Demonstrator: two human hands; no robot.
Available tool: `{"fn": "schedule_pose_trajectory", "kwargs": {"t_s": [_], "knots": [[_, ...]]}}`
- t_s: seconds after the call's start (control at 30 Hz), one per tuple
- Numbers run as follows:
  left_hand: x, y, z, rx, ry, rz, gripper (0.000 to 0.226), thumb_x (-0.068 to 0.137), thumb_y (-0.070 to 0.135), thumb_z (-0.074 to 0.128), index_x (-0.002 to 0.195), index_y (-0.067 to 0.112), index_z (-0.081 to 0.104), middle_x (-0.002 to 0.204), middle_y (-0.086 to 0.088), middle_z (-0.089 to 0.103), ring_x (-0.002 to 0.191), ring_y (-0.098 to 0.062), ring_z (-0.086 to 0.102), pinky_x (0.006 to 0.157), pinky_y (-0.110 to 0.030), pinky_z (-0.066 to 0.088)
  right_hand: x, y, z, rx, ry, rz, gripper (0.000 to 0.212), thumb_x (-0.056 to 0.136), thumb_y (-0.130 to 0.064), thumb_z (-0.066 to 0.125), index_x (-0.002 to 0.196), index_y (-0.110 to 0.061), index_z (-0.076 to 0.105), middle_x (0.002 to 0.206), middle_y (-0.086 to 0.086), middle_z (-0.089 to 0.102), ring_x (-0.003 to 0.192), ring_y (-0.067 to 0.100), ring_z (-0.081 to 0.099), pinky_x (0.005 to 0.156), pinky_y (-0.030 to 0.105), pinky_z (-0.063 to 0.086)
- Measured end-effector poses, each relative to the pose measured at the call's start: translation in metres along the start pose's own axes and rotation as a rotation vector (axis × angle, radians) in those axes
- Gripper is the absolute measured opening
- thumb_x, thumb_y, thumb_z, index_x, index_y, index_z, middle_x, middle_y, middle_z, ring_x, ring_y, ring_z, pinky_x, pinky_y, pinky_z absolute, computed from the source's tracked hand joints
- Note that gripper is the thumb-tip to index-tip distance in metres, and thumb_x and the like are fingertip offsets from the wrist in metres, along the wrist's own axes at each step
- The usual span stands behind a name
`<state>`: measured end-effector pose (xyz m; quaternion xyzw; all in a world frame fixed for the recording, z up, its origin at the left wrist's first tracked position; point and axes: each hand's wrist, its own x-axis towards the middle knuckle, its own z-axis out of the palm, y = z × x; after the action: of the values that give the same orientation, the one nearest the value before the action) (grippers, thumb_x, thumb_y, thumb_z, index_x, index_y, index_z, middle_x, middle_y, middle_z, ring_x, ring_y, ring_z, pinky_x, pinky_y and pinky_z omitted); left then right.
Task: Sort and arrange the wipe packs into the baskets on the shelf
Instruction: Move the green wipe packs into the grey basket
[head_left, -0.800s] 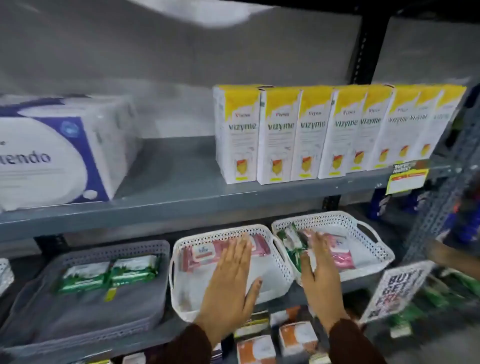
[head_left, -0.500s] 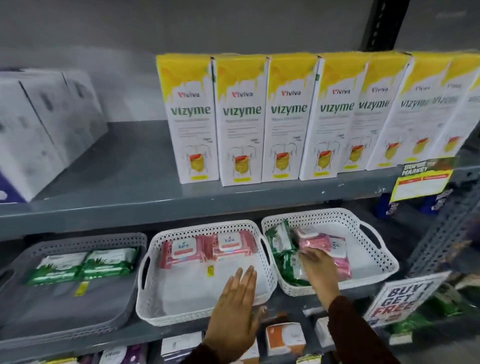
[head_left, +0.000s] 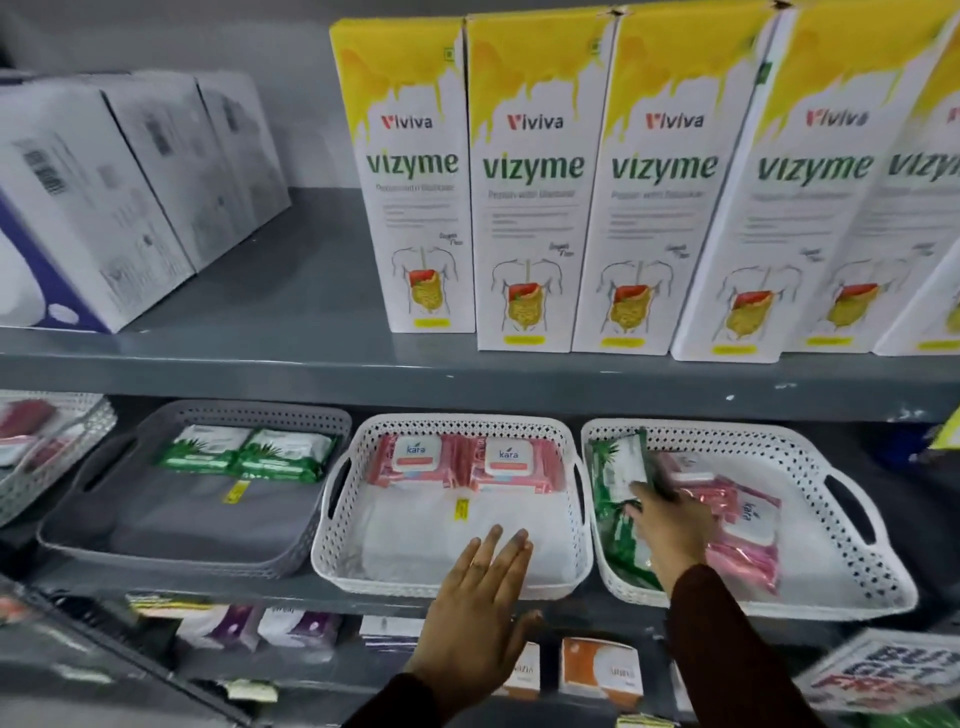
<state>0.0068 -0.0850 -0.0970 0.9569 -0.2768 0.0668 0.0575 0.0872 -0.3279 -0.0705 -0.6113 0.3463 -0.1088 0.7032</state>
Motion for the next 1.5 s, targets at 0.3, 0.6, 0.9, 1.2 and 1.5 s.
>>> {"fn": "schedule_pose_trajectory", "kwargs": {"t_s": [0.3,0.6,0.9,1.2,1.5], "knots": [[-0.030,-0.049,-0.010,-0.006,0.022,-0.079,0.067,0.101,0.055,0.028,0.151,0.011,0.028,0.160,-0.001,0.023,0.149,-0.022,0.012,0.115,-0.040,0.016,-0.059,-0.044,0.003,0.186,-0.208,-0.124,0.008,0.085,-0.004,0.072,0.086,-0.002,0.065,0.092,0.010,0.070,0.092,0.021,0.072,0.081,0.027,0.061],[-0.117,-0.186,-0.025,0.047,0.104,-0.374,0.076,0.096,0.055,0.034,0.152,0.004,0.022,0.162,-0.010,0.013,0.149,-0.029,0.002,0.118,-0.041,0.006,-0.133,-0.010,0.137,0.053,-0.559,-0.095,0.006,0.086,0.000,0.070,0.090,-0.002,0.073,0.089,0.009,0.079,0.080,0.020,0.076,0.080,0.031,0.061],[-0.172,-0.279,-0.040,0.021,0.081,-0.393,0.068,0.100,0.052,0.028,0.151,0.008,0.027,0.160,-0.004,0.022,0.148,-0.021,0.009,0.117,-0.037,0.010,-0.193,0.030,0.319,-0.416,-0.752,-0.274,0.034,0.085,0.002,0.069,0.094,-0.029,0.058,0.100,-0.001,0.060,0.082,0.020,0.067,0.071,0.041,0.062],[-0.177,-0.289,-0.043,0.014,0.089,-0.384,0.068,0.098,0.052,0.033,0.149,0.007,0.033,0.158,-0.004,0.023,0.148,-0.024,0.012,0.117,-0.039,0.009,-0.229,0.085,0.363,-1.231,-0.645,-0.667,0.048,0.087,0.008,0.037,0.130,-0.009,0.050,0.107,0.024,0.069,0.102,0.041,0.066,0.077,0.042,0.051],[-0.132,-0.228,-0.037,-0.074,0.095,-0.264,0.071,0.100,0.057,0.021,0.151,0.008,0.027,0.160,-0.005,0.019,0.149,-0.023,0.001,0.117,-0.040,0.008,-0.216,0.036,0.274,-0.668,-0.469,-0.649,0.030,0.092,-0.013,0.057,0.122,-0.017,0.062,0.095,0.011,0.074,0.085,0.027,0.071,0.078,0.037,0.057]]}}
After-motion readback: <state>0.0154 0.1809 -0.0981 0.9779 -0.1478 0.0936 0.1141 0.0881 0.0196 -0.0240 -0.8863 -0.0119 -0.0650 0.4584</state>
